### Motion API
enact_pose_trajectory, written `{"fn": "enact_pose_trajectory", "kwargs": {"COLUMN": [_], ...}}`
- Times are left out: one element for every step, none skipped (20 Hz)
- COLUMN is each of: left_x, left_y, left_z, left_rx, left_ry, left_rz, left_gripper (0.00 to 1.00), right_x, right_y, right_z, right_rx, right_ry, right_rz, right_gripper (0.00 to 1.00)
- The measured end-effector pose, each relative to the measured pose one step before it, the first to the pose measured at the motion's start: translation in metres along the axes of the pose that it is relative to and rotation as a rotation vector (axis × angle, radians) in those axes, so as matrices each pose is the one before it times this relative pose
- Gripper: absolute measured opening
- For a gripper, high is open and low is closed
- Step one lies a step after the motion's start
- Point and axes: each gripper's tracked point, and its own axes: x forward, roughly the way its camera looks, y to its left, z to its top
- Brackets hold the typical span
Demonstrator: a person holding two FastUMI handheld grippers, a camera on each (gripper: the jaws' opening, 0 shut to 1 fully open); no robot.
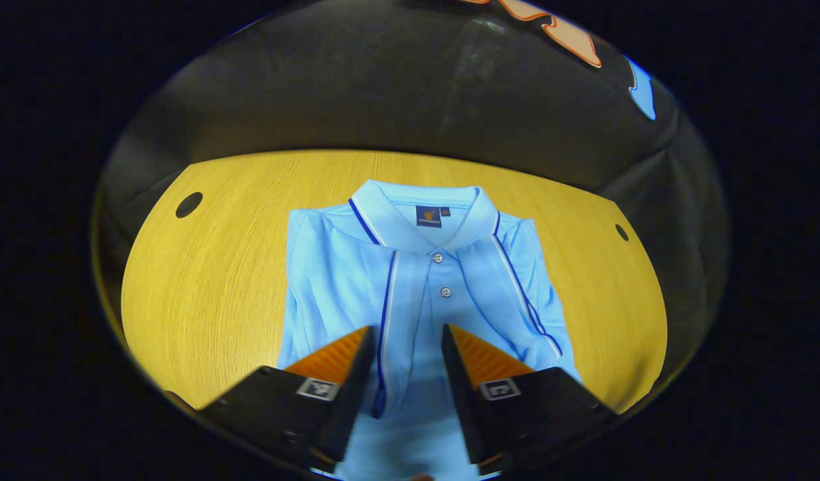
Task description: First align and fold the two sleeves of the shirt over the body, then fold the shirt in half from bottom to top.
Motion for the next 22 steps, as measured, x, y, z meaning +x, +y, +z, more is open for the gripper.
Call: {"fn": "enact_pose_trajectory", "kwargs": {"left_x": [-0.01094, -0.01451, -0.01649, -0.01726, -0.01721, -0.01913, -0.01882, -0.01665, -0.01605, -0.01497, -0.01504, -0.01514, -0.01393, -0.01344, -0.01124, -0.01183, -0.01053, -0.01291, -0.01016, -0.00807, -0.00851, -0.00708], "left_y": [0.00189, 0.00016, 0.00141, 0.00295, 0.0054, 0.00645, 0.00676, 0.00464, 0.00719, 0.00745, 0.00828, 0.00726, 0.0088, 0.00643, 0.00528, 0.0036, 0.00525, 0.00651, 0.00496, 0.00211, 0.00174, 0.00176], "left_z": [0.00459, 0.00447, 0.00445, 0.00311, 0.00303, -0.0001, -0.00038, -0.00218, -0.00366, -0.00659, -0.00662, -0.0082, -0.0083, -0.00815, -0.0109, -0.01319, -0.01326, -0.01237, -0.01174, -0.01443, -0.0154, -0.01242], "left_rx": [0.01207, 0.00589, -0.00008, -0.00019, -0.00234, -0.00444, -0.00747, -0.01146, -0.01149, -0.00894, -0.00849, -0.00156, -0.00068, 0.00211, 0.00333, 0.00522, 0.00962, 0.00913, 0.01273, 0.01053, 0.00825, 0.00412], "left_ry": [-0.0281, -0.03329, -0.03192, -0.03592, -0.03374, -0.02448, -0.02327, -0.0188, -0.01105, -0.00621, -0.00619, 0.00124, -0.00485, -0.00057, 0.00709, 0.0122, 0.0161, 0.0075, 0.0062, 0.0137, 0.01605, 0.01097], "left_rz": [0.01579, 0.01082, 0.00869, 0.00868, 0.01211, 0.01486, 0.01023, 0.00561, 0.00766, 0.00705, 0.00703, 0.0041, 0.00318, -0.00187, -0.00734, -0.00797, -0.0063, 0.00215, -0.00265, -0.00376, -0.00471, -0.00505], "left_gripper": [0.92, 0.92, 0.92, 0.9, 0.9, 0.9, 0.9, 0.9, 0.9, 0.9, 0.9, 0.9, 0.9, 0.9, 0.9, 0.9, 0.9, 0.9, 0.9, 0.9, 0.9, 0.9], "right_x": [0.0013, 0.00248, 0.0012, 0.00102, 0.00118, -0.0003, -0.00117, -0.00169, -0.00367, -0.00358, -0.00465, -0.00588, -0.00553, -0.00714, -0.00676, -0.00823, -0.01633, -0.00939, -0.00723, -0.00893, -0.00803, -0.00856], "right_y": [0.00265, 0.00251, 0.00304, 0.00495, 0.00435, 0.00566, 0.00353, 0.00519, 0.00627, 0.00689, 0.00602, 0.00609, 0.00579, 0.00582, 0.00396, 0.00396, 0.00395, 0.00714, 0.00289, 0.00035, 0.00355, 0.00402], "right_z": [0.00214, 0.00359, 0.00354, -0.00031, 0.0, -0.00418, -0.00289, -0.0027, -0.00215, -0.00428, -0.00316, -0.00401, -0.00445, -0.00596, -0.00646, -0.01044, -0.00668, -0.009, -0.01076, -0.01328, -0.01121, -0.0107], "right_rx": [-0.00553, -0.00718, -0.00796, -0.00766, -0.0081, -0.01244, -0.01171, -0.01161, -0.00711, -0.00285, -0.00169, -0.00091, 0.00048, 0.00037, 0.00035, 0.00319, 0.00721, 0.0013, -0.01169, -0.01144, -0.00577, -0.0054], "right_ry": [-0.00513, -0.0094, -0.0121, -0.00766, -0.00233, 0.00212, 0.00516, 0.00135, 0.00103, -0.00009, -0.00045, -0.00025, -0.00087, -0.00078, 0.00431, 0.00901, 0.01041, 0.00412, 0.00843, 0.01547, 0.01005, 0.0083], "right_rz": [0.01924, 0.02034, 0.02227, 0.02495, 0.02787, 0.02583, 0.01783, 0.01555, 0.01604, 0.01031, 0.00615, -0.00057, -0.00299, -0.00671, -0.01052, -0.01799, -0.00726, 0.00072, -0.00967, -0.01515, -0.00751, -0.00527], "right_gripper": [0.98, 0.98, 0.98, 0.98, 0.98, 0.98, 0.98, 0.98, 0.98, 0.94, 0.94, 0.98, 0.98, 0.98, 0.98, 0.98, 0.98, 0.98, 0.98, 0.98, 0.98, 0.98]}}
